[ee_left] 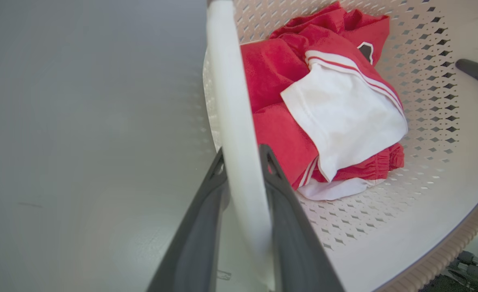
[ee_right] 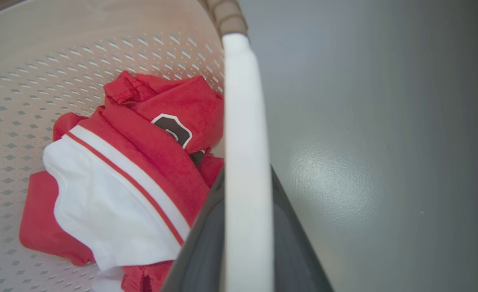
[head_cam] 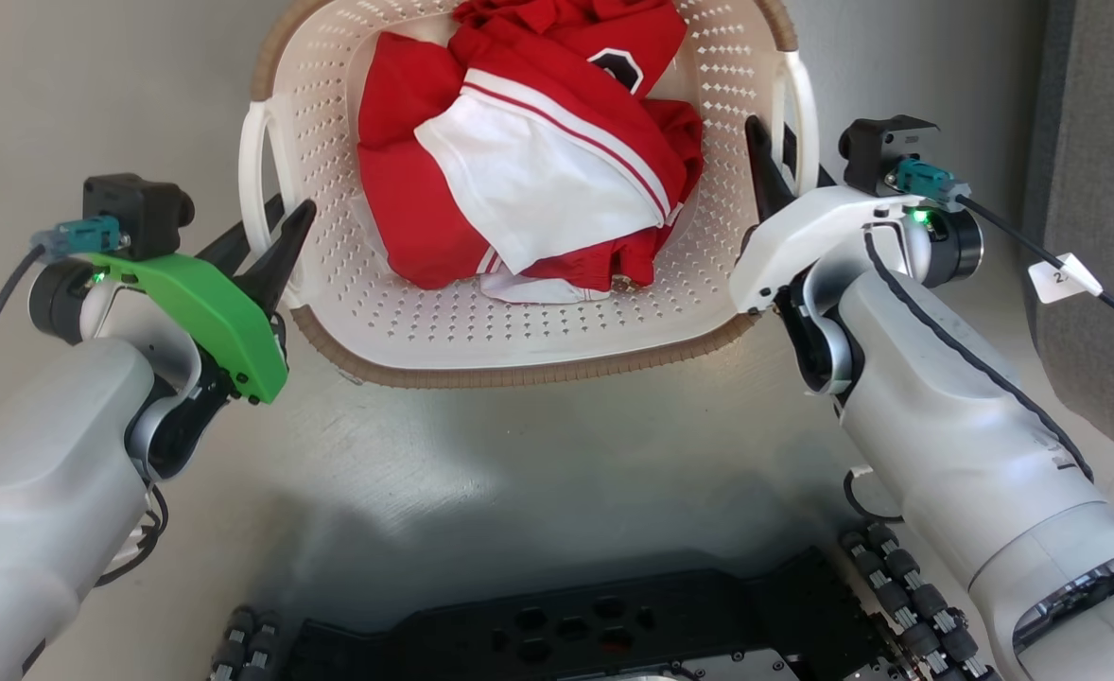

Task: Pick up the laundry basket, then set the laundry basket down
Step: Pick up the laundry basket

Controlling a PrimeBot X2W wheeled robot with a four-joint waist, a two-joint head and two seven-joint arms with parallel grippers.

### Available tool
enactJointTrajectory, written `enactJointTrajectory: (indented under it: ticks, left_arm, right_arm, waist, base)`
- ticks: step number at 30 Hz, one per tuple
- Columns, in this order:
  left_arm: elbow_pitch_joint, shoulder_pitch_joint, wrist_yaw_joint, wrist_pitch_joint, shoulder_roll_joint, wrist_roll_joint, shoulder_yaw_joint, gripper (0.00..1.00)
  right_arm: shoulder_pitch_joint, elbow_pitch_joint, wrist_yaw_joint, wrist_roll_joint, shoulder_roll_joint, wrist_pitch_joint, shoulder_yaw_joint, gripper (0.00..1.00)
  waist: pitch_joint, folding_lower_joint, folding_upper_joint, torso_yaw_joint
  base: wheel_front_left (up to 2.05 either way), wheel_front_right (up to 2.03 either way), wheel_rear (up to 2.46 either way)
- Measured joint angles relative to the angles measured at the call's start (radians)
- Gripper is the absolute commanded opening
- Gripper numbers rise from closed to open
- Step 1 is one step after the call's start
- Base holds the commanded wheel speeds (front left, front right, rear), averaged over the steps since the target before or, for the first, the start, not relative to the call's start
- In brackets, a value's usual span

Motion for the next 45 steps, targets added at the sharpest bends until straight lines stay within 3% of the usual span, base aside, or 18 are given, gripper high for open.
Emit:
enactJointTrajectory:
  ticks: [11, 24, 45]
  left_arm:
    - [0.048, -0.002, 0.007, -0.019, -0.001, -0.049, -0.055, 0.00]
    - [0.105, 0.029, 0.007, -0.014, -0.003, -0.124, -0.113, 0.00]
    - [0.192, 0.132, 0.006, 0.106, -0.042, -0.237, -0.170, 0.00]
  right_arm:
    - [-0.005, 0.009, 0.000, 0.043, 0.009, 0.000, 0.046, 0.00]
    - [0.020, 0.028, -0.001, 0.158, 0.012, 0.001, 0.174, 0.00]
    - [0.120, 0.059, -0.010, 0.369, 0.013, 0.119, 0.321, 0.00]
  waist:
    - [-0.065, 0.0000, 0.0000, -0.001]
    - [-0.200, 0.0000, 0.0000, -0.011]
    - [-0.492, 0.0000, 0.0000, -0.037]
  base:
    - [0.00, 0.00, 0.00]
    - [0.00, 0.00, 0.00]
    - [0.00, 0.00, 0.00]
